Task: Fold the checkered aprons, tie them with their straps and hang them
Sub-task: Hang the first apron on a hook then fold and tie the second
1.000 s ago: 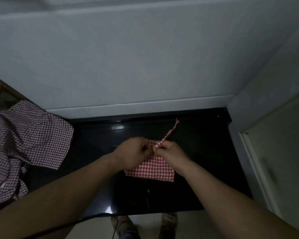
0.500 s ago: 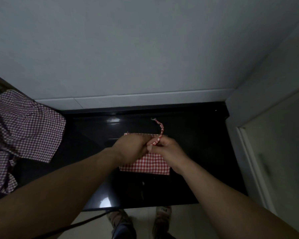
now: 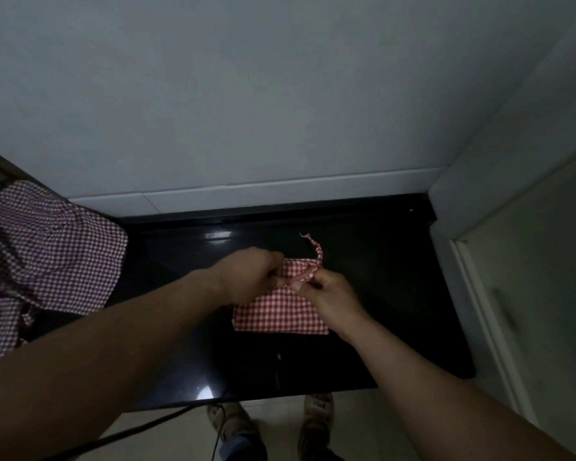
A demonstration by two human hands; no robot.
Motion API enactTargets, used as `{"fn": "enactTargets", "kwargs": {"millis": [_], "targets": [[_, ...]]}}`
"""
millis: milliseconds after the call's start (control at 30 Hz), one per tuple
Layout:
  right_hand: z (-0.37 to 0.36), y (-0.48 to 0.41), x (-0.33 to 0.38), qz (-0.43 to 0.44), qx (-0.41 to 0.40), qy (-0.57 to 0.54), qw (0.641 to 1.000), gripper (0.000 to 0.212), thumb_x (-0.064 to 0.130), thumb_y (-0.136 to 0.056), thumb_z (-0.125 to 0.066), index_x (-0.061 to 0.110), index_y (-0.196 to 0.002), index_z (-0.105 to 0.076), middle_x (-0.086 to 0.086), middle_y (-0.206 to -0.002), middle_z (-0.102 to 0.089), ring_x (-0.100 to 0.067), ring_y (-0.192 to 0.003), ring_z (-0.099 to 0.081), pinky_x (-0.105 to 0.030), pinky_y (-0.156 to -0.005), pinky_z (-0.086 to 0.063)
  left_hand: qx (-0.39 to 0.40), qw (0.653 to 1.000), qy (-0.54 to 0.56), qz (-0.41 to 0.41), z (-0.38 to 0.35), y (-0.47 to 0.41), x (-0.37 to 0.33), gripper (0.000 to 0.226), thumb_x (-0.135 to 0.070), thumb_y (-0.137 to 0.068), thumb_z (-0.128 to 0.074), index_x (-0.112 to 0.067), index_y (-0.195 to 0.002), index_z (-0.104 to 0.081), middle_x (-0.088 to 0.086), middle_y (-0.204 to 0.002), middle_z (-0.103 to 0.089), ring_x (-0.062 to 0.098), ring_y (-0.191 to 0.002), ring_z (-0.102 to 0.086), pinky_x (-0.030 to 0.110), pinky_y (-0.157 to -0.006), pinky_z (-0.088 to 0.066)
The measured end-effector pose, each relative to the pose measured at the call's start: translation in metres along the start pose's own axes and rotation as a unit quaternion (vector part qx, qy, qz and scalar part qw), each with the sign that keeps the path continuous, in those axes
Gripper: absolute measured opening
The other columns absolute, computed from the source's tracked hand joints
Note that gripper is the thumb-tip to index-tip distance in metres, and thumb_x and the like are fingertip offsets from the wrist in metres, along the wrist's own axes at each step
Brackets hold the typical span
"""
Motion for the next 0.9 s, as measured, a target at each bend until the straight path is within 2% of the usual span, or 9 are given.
{"fn": "enactTargets", "kwargs": {"millis": [167, 233, 333, 467, 567, 633, 700, 800, 900], "targets": [[0.011, -0.001, -0.007, -0.011, -0.068, 0.071, 0.995, 0.009, 0.033, -0.095, -0.071, 0.024, -0.093, -0.074, 0.005, -0.1, -0.074, -0.013, -0.094, -0.07, -0.038, -0.088, -0.059, -0.047, 0.996, 0.075, 0.014, -0.004, 0.01, 0.004, 0.025, -0.039, -0.105, -0.058, -0.035, -0.084, -0.045, -0.014, -0.081, -0.059, 0.003, -0.072, -0.056, 0.022, -0.064, -0.038], [0.029, -0.002, -0.014, -0.011, -0.13, 0.197, 0.972, 0.021, 0.04, -0.093, -0.066, 0.021, -0.085, -0.071, 0.0, -0.101, -0.069, -0.02, -0.094, -0.067, -0.037, -0.086, -0.055, -0.069, 0.995, 0.058, 0.052, -0.01, 0.022, 0.023, 0.01, -0.039, -0.105, -0.057, -0.032, -0.097, -0.057, -0.009, -0.094, -0.068, 0.013, -0.084, -0.064, 0.029, -0.074, -0.045], [0.053, 0.003, -0.029, -0.044, -0.169, 0.331, 0.927, 0.039, 0.048, -0.086, -0.053, 0.014, -0.086, -0.072, -0.007, -0.099, -0.071, -0.03, -0.096, -0.068, -0.04, -0.085, -0.056, -0.088, 0.987, 0.021, 0.134, -0.022, 0.044, 0.06, 0.026, -0.042, -0.104, -0.056, -0.028, -0.125, -0.064, -0.003, -0.119, -0.072, 0.022, -0.105, -0.068, 0.034, -0.086, -0.051], [0.053, 0.003, -0.021, -0.036, -0.157, 0.363, 0.918, 0.027, 0.038, -0.093, -0.059, 0.015, -0.084, -0.069, -0.009, -0.102, -0.068, -0.033, -0.099, -0.065, -0.043, -0.088, -0.055, -0.199, 0.968, 0.055, 0.141, -0.013, 0.049, 0.058, 0.014, -0.032, -0.101, -0.06, -0.019, -0.094, -0.062, -0.002, -0.096, -0.059, 0.02, -0.088, -0.061, 0.035, -0.074, -0.05], [0.048, 0.002, -0.013, -0.024, -0.149, 0.404, 0.902, 0.028, 0.038, -0.096, -0.056, 0.014, -0.091, -0.07, -0.01, -0.108, -0.066, -0.033, -0.106, -0.062, -0.041, -0.09, -0.052, -0.282, 0.927, 0.202, 0.144, 0.008, 0.043, 0.034, 0.016, -0.021, -0.101, -0.062, -0.017, -0.086, -0.057, -0.004, -0.09, -0.06, 0.01, -0.079, -0.058, 0.023, -0.068, -0.047], [0.046, 0.002, -0.013, -0.019, -0.143, 0.435, 0.889, 0.028, 0.038, -0.098, -0.055, 0.013, -0.097, -0.07, -0.011, -0.114, -0.064, -0.034, -0.112, -0.058, -0.041, -0.093, -0.047, -0.256, 0.905, 0.299, 0.161, 0.01, 0.033, 0.021, 0.021, -0.021, -0.103, -0.059, -0.013, -0.085, -0.054, -0.003, -0.081, -0.069, 0.009, -0.071, -0.062, 0.023, -0.061, -0.047], [0.045, 0.004, -0.012, -0.016, -0.143, 0.452, 0.881, 0.028, 0.037, -0.098, -0.055, 0.013, -0.1, -0.07, -0.011, -0.116, -0.063, -0.034, -0.115, -0.056, -0.041, -0.095, -0.045, -0.188, 0.914, 0.328, 0.148, 0.005, 0.021, 0.008, 0.021, -0.025, -0.106, -0.055, -0.014, -0.089, -0.056, -0.002, -0.079, -0.073, 0.003, -0.069, -0.064, 0.024, -0.061, -0.047], [0.046, 0.003, -0.012, -0.01, -0.141, 0.451, 0.881, 0.028, 0.039, -0.099, -0.057, 0.014, -0.099, -0.069, -0.01, -0.116, -0.063, -0.033, -0.114, -0.056, -0.041, -0.096, -0.047, -0.071, 0.973, 0.201, 0.092, -0.015, 0.009, -0.003, 0.013, -0.033, -0.109, -0.049, -0.026, -0.098, -0.05, -0.01, -0.09, -0.063, 0.005, -0.08, -0.061, 0.026, -0.07, -0.044], [0.053, 0.002, -0.017, -0.035, -0.131, 0.404, 0.905, 0.027, 0.042, -0.099, -0.059, 0.017, -0.095, -0.069, -0.006, -0.11, -0.064, -0.028, -0.106, -0.061, -0.044, -0.094, -0.053, -0.021, 0.994, 0.063, 0.083, -0.037, 0.003, -0.001, 0.015, -0.041, -0.109, -0.044, -0.027, -0.109, -0.049, 0.001, -0.103, -0.068, 0.022, -0.091, -0.066, 0.036, -0.079, -0.049]]}}
Point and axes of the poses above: each hand's wrist, its own y-axis away from the middle knuckle, its own z-axis out of the back of the hand, x = y × z, the point moved 8 cm from there along -y, towards the middle knuckle
